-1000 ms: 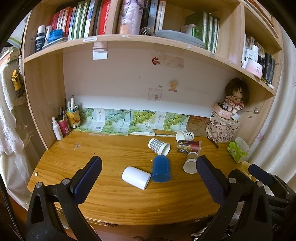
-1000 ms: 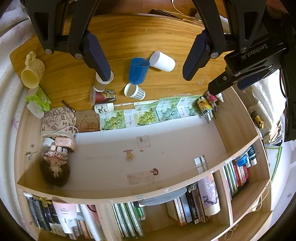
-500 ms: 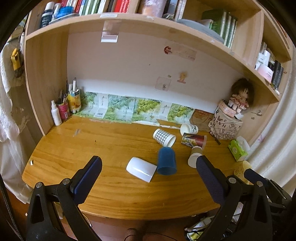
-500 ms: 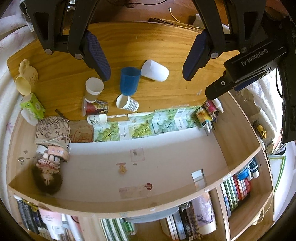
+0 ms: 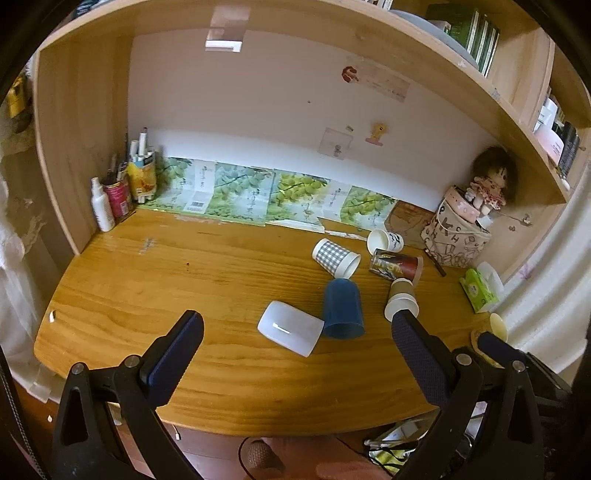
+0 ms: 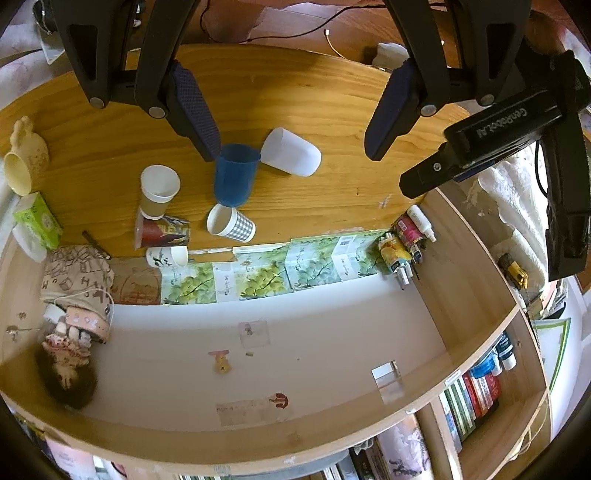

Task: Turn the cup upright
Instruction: 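Move the left tool toward the gray checkered cup lying on its side, then lower the left tool and open its fingers around the checkered cup, then close the left gripper on the checkered cup's body, then lift the checkered cup with the left gripper and rotate it rim up, then bring the right tool to the checkered cup held by the left gripper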

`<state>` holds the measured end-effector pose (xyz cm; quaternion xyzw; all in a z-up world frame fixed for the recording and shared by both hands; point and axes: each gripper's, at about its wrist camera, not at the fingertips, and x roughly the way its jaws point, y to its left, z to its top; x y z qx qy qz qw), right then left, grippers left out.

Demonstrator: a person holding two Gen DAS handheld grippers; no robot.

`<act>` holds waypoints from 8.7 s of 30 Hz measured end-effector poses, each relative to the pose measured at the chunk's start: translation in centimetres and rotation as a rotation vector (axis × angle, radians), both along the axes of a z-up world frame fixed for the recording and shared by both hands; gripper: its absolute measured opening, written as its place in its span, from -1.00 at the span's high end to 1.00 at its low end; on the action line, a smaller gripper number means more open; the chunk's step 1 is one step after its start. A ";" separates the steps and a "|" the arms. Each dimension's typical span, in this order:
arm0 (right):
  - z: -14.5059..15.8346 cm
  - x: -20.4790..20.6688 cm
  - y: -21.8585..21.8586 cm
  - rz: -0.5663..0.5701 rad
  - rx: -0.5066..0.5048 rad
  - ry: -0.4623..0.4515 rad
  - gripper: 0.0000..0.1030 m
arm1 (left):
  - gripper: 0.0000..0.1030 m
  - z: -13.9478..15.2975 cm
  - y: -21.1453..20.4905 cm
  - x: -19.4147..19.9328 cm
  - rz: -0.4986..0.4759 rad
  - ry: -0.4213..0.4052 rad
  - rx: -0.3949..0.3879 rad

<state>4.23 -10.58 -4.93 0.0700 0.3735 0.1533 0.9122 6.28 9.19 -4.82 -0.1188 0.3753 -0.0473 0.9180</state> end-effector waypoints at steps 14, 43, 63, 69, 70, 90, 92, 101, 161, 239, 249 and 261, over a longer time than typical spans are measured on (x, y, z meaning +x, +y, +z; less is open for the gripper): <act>-3.0 6.7 -1.6 0.002 0.099 0.104 -0.57 | -0.97 2.0 0.3 7.6 -0.152 0.002 0.084; -8.2 20.4 -6.5 -0.050 0.243 0.109 -0.57 | -0.97 -4.9 -5.7 22.9 -0.732 0.174 0.525; -11.4 21.7 -7.7 -0.059 0.181 0.029 -0.57 | -0.97 -10.9 -10.8 26.6 -1.168 0.036 0.782; -12.3 22.1 -7.8 -0.080 0.173 0.040 -0.57 | -0.97 -12.8 -12.0 26.5 -1.330 0.012 0.824; -12.3 22.2 -7.8 -0.084 0.169 0.040 -0.57 | -0.97 -13.1 -12.1 26.5 -1.352 0.006 0.832; -13.7 23.5 -7.4 -0.068 0.156 0.092 -0.57 | -0.97 -17.7 -14.7 27.8 -1.540 0.035 0.859; -13.8 23.6 -7.6 -0.070 0.162 0.098 -0.57 | -0.97 -18.1 -15.0 27.9 -1.546 0.038 0.864; -13.9 23.4 -8.1 -0.093 0.172 0.109 -0.57 | -0.87 -19.5 -16.2 28.3 -1.592 0.080 0.840; -12.3 21.0 -10.6 -0.065 0.234 0.173 -0.57 | -0.23 -15.6 -12.6 31.7 -0.925 0.482 0.395; -12.7 14.0 -17.5 0.127 0.276 0.567 -0.57 | -0.24 -15.7 -18.1 6.7 -0.215 0.595 0.048; -14.4 14.6 -17.4 0.192 0.230 0.640 -0.57 | -0.24 -18.2 -17.6 5.5 -0.098 0.614 -0.072; -16.8 14.9 -15.1 0.260 0.230 0.736 -0.57 | -0.26 -19.8 -17.3 4.9 -0.056 0.655 -0.147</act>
